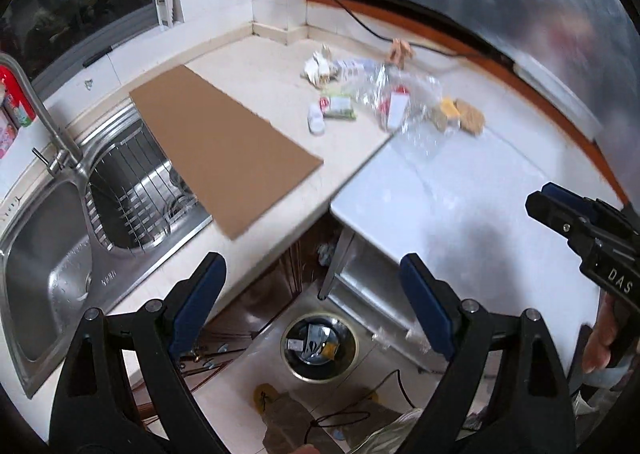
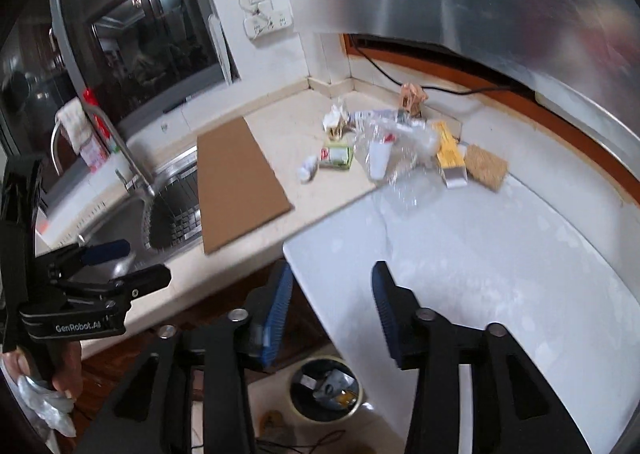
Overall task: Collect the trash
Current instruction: 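Move both open tools over the trash on the counter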
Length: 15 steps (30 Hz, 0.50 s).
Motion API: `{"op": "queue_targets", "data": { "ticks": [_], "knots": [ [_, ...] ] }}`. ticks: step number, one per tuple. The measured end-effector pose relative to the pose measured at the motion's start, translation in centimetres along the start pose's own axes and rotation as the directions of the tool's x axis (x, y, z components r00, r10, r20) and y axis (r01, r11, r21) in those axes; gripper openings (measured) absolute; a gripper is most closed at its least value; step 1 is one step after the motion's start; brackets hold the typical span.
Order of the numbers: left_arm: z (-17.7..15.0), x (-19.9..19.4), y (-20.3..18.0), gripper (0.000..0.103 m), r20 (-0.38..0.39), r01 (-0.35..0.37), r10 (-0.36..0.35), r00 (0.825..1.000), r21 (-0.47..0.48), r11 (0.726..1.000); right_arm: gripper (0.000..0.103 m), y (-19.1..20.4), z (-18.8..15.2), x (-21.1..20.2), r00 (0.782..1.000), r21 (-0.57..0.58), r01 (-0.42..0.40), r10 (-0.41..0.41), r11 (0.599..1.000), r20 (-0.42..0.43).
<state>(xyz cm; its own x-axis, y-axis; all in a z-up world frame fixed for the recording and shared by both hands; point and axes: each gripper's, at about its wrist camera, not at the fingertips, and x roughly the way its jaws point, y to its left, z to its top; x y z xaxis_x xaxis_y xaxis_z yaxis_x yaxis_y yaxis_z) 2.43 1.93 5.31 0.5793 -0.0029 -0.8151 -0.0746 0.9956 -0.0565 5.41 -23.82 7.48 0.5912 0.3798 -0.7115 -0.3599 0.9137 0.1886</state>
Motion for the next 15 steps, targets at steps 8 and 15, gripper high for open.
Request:
{"op": "queue_targets", "data": {
  "ticks": [8, 15],
  "knots": [
    [5.9, 1.2, 0.4, 0.087, 0.006, -0.030, 0.030, 1.000, 0.022, 0.999, 0.051, -5.4, 6.3, 5.0, 1.000, 0.097, 0.028, -0.028, 0.995, 0.001],
    [11.5, 8.8, 2.2, 0.087, -0.048, 0.006, -0.004, 0.999, 0.045, 0.999, 0.051, -9.4, 8.6, 11.5, 0.995, 0.166, 0.101, -0.097, 0.981, -0.034]
  ]
}}
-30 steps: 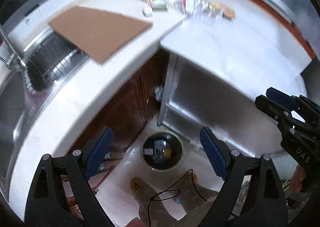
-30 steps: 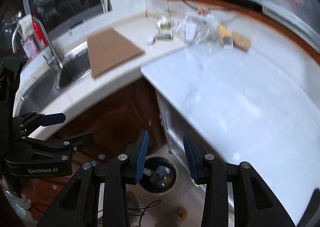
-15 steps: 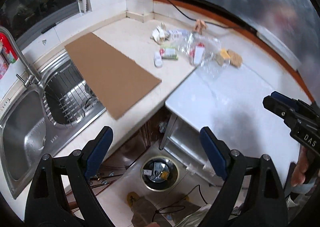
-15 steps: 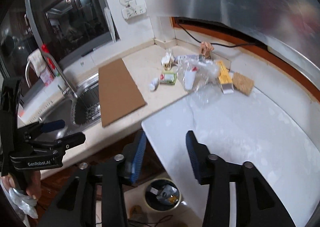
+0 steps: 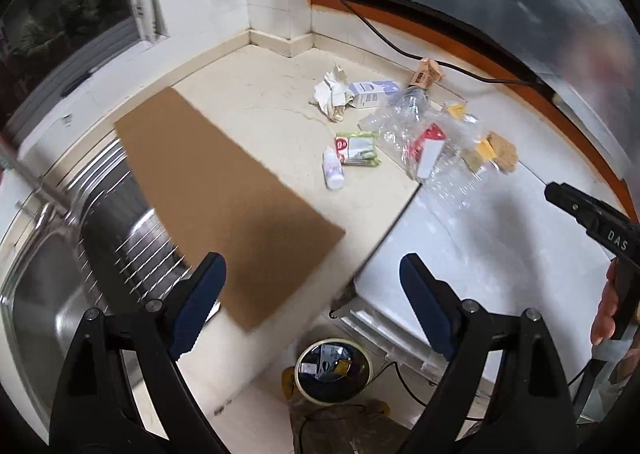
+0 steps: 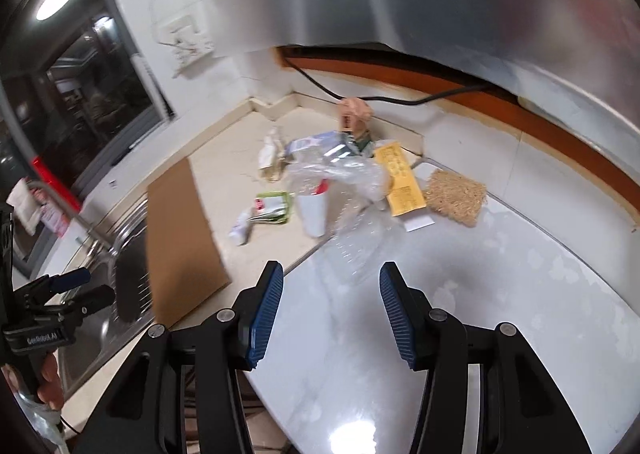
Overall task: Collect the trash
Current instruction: 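Move both open tools over the trash on the counter, then grasp the white dropper bottle with the left tool while the right tool grasps the clear plastic tray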
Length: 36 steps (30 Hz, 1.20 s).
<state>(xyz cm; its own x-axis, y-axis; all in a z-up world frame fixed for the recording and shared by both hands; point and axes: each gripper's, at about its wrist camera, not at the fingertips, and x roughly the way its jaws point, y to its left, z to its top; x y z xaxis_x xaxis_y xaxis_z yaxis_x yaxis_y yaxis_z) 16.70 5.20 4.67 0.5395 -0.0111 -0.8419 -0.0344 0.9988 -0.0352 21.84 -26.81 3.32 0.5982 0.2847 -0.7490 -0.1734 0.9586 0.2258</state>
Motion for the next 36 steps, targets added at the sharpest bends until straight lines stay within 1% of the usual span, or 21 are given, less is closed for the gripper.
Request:
{"op": "queue_targets", "data": {
  "ticks": [2, 7, 12, 17, 22, 23, 25, 26, 29, 31, 32, 33, 34, 36],
  "knots": [
    [1.6, 2.7, 0.4, 0.086, -0.022, 0.019, -0.018, 1.000, 0.012, 1.000, 0.051, -0.4, 0.3, 1.8, 1.000, 0.015, 0.011, -0.011, 1.000, -0.007],
    [5.4, 10.2, 1.1, 0.070, -0.103, 0.083, -0.080, 0.991, 0.028, 0.996, 0.051, -1.1, 1.0, 6.9, 0.998, 0.048, 0.050, -0.049, 0.998, -0.030],
    [7.8, 16.8, 1.1, 0.066, -0.175, 0.119, -0.110, 0.978, 0.041, 0.992, 0.051, -2.3, 1.6, 12.2, 0.995, 0.085, 0.090, -0.086, 0.992, -0.055],
    [8.7, 21.5, 1.0, 0.065, -0.227, 0.139, -0.124, 0.966, 0.051, 0.989, 0.051, -3.7, 1.8, 16.3, 0.992, 0.125, 0.100, -0.090, 0.987, -0.088],
    [9.1, 24.2, 0.8, 0.056, -0.258, 0.155, -0.140, 0.956, 0.040, 0.987, 0.049, -4.2, 1.8, 18.7, 0.994, 0.144, 0.074, -0.061, 0.987, -0.095],
    [9.2, 24.7, 0.8, 0.056, -0.264, 0.159, -0.145, 0.954, 0.034, 0.987, 0.047, -4.1, 1.8, 18.9, 0.994, 0.145, 0.070, -0.056, 0.987, -0.095],
    [9.4, 25.5, 0.8, 0.054, -0.270, 0.164, -0.150, 0.951, 0.030, 0.986, 0.037, -4.1, 1.8, 19.6, 0.994, 0.150, 0.053, -0.038, 0.987, -0.099],
    [9.5, 25.9, 0.7, 0.052, -0.275, 0.169, -0.154, 0.949, 0.030, 0.985, 0.036, -4.0, 1.8, 19.8, 0.994, 0.153, 0.050, -0.035, 0.987, -0.101],
    [9.8, 26.5, 0.2, 0.047, -0.268, 0.169, -0.149, 0.952, 0.054, 0.984, 0.033, -4.0, 1.7, 20.1, 0.996, 0.161, 0.043, -0.028, 0.986, -0.090],
    [10.0, 26.7, -0.1, 0.038, -0.270, 0.171, -0.148, 0.951, 0.064, 0.983, 0.028, -3.9, 1.7, 20.0, 0.997, 0.168, 0.030, -0.017, 0.985, -0.079],
    [10.1, 26.8, -0.2, 0.035, -0.272, 0.173, -0.149, 0.951, 0.066, 0.983, 0.027, -3.9, 1.7, 20.0, 0.997, 0.172, 0.020, -0.007, 0.985, -0.074],
    [10.1, 26.9, -0.3, 0.026, -0.276, 0.177, -0.153, 0.949, 0.066, 0.982, 0.025, -3.8, 1.6, 19.9, 0.998, 0.172, 0.016, -0.004, 0.985, -0.069],
    [9.9, 26.7, -0.5, 0.022, -0.279, 0.182, -0.158, 0.947, 0.062, 0.981, 0.022, -3.7, 1.5, 19.5, 0.998, 0.170, 0.011, 0.000, 0.985, -0.062],
    [10.1, 26.5, -0.5, 0.021, -0.277, 0.174, -0.152, 0.949, 0.058, 0.983, 0.018, -3.2, 1.5, 19.0, 0.999, 0.158, 0.005, 0.002, 0.987, -0.043]
  ]
}}
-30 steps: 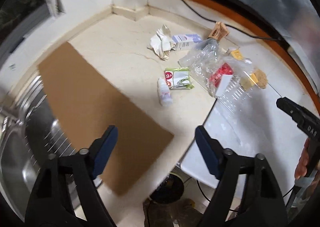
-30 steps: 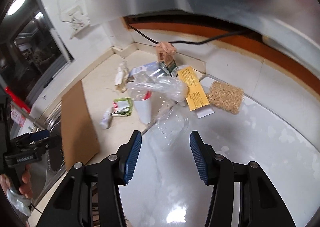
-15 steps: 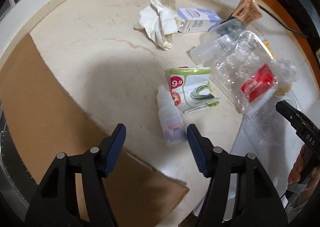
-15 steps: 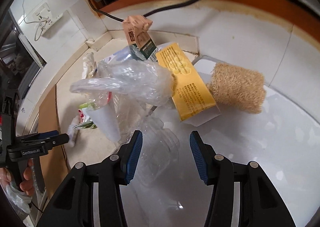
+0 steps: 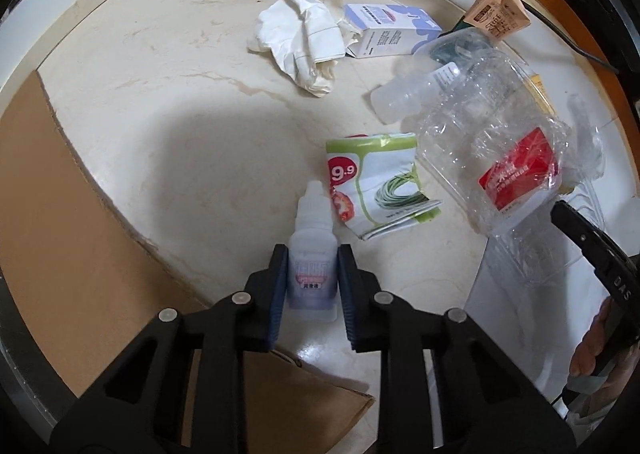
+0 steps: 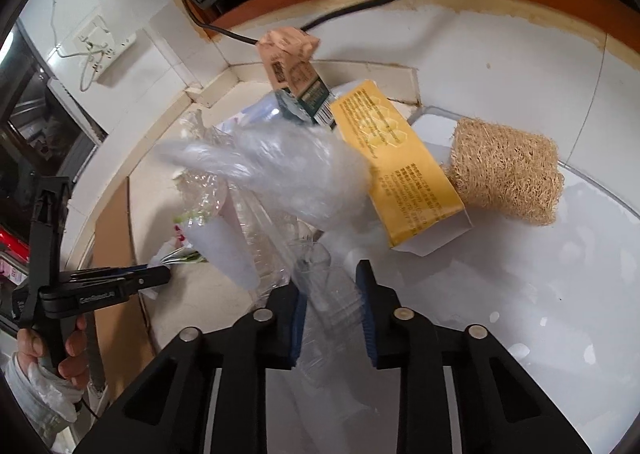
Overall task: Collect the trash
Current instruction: 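Grasp the white dropper bottle with the left tool while the right tool grasps the clear plastic tray, then carry the bottle and clear tray down over the floor bin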
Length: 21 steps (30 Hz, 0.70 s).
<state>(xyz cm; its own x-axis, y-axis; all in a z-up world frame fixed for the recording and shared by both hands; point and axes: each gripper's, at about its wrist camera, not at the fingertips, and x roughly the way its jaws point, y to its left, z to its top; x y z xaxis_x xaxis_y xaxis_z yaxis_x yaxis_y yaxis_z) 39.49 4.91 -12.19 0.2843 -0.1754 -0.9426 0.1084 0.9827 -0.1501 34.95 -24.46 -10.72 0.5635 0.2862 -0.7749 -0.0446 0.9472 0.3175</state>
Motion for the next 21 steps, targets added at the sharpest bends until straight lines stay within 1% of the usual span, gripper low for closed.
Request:
{"op": "queue_targets", "data": {
  "ticks": [1, 4, 9, 13, 17, 21],
  "knots": [
    [-0.1, -0.1, -0.1, 0.021, 0.007, -0.006, 0.006, 1.000, 0.002, 1.000, 0.016, 0.4, -0.1, -0.2, 1.000, -0.005, 0.000, 0.000, 1.000, 0.012],
    [-0.5, -0.9, -0.5, 0.021, 0.034, -0.030, 0.030, 0.999, 0.016, 0.999, 0.015, 1.5, -0.4, -1.7, 0.999, -0.017, 0.027, -0.026, 1.000, 0.039],
    [-1.6, -2.9, -1.1, 0.021, 0.066, -0.052, 0.050, 0.997, 0.026, 0.998, 0.015, 2.4, -0.6, -3.7, 0.998, -0.005, 0.016, -0.015, 1.000, 0.064],
    [-3.1, -6.1, -1.5, 0.021, 0.097, -0.050, 0.049, 0.994, 0.015, 0.999, 0.015, 2.8, -0.8, -6.8, 0.996, -0.019, 0.003, -0.002, 1.000, 0.090],
    [-5.5, -10.0, -2.0, 0.021, 0.134, -0.043, 0.042, 0.990, 0.002, 0.999, 0.015, 3.3, -1.7, -10.8, 0.993, -0.043, -0.017, 0.022, 0.999, 0.114],
    [-8.6, -13.6, -3.0, 0.021, 0.165, -0.035, 0.035, 0.986, -0.002, 0.999, 0.015, 3.8, -3.1, -14.1, 0.992, -0.069, -0.035, 0.043, 0.997, 0.121]
  ]
}}
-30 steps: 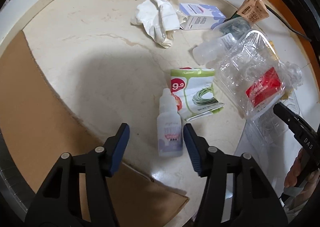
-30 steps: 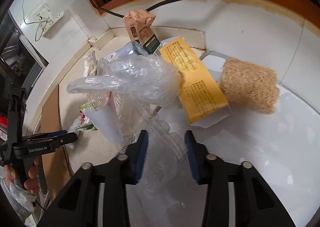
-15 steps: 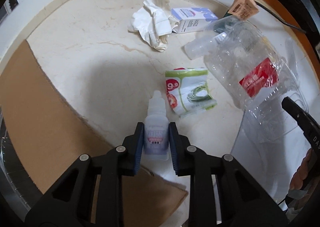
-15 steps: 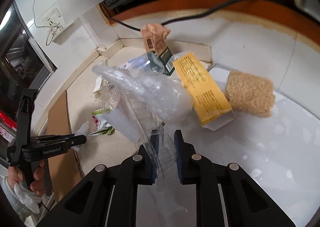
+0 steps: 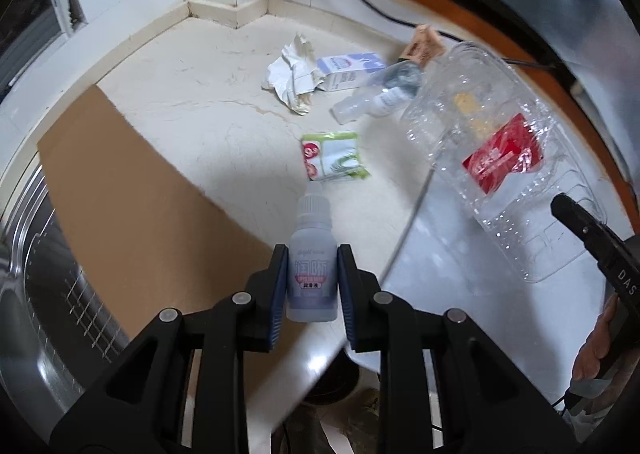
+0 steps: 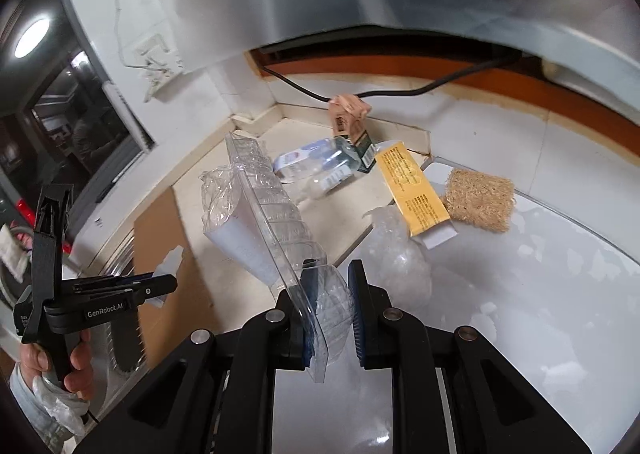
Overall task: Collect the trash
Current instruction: 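Carry the bottle and clear tray down over the floor bin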
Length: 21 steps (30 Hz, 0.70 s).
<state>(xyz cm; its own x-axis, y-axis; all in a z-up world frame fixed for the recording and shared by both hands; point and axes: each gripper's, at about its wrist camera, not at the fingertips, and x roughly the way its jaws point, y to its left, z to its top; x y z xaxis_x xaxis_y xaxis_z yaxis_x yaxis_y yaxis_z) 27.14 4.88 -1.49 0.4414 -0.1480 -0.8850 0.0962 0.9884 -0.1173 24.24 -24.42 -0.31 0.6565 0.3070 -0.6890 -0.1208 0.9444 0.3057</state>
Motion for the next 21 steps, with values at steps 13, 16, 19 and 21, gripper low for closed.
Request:
{"op": "queue_targets", "data": {
  "ticks": [13, 16, 19, 21],
  "knots": [
    [-10.3, -9.3, -4.5, 0.021, 0.081, -0.004, 0.009, 0.997, -0.055, 0.998, 0.015, 1.4, -6.9, -12.0, 0.999, -0.104, -0.049, 0.051, 0.993, 0.009],
    [-13.1, -10.2, -5.6, 0.021, 0.081, -0.014, 0.021, 0.997, -0.076, 0.997, 0.015, 1.3, -9.0, -14.1, 0.998, -0.135, -0.066, 0.066, 0.989, -0.005],
    [-15.9, -10.8, -6.7, 0.021, 0.068, -0.020, 0.027, 0.997, -0.102, 0.995, 0.015, 1.2, -11.2, -15.5, 0.996, -0.167, -0.086, 0.082, 0.982, -0.030],
    [-17.4, -10.8, -7.2, 0.021, 0.057, -0.024, 0.031, 0.998, -0.112, 0.993, 0.015, 1.0, -12.7, -16.2, 0.995, -0.191, -0.093, 0.086, 0.977, -0.044]
  ]
}}
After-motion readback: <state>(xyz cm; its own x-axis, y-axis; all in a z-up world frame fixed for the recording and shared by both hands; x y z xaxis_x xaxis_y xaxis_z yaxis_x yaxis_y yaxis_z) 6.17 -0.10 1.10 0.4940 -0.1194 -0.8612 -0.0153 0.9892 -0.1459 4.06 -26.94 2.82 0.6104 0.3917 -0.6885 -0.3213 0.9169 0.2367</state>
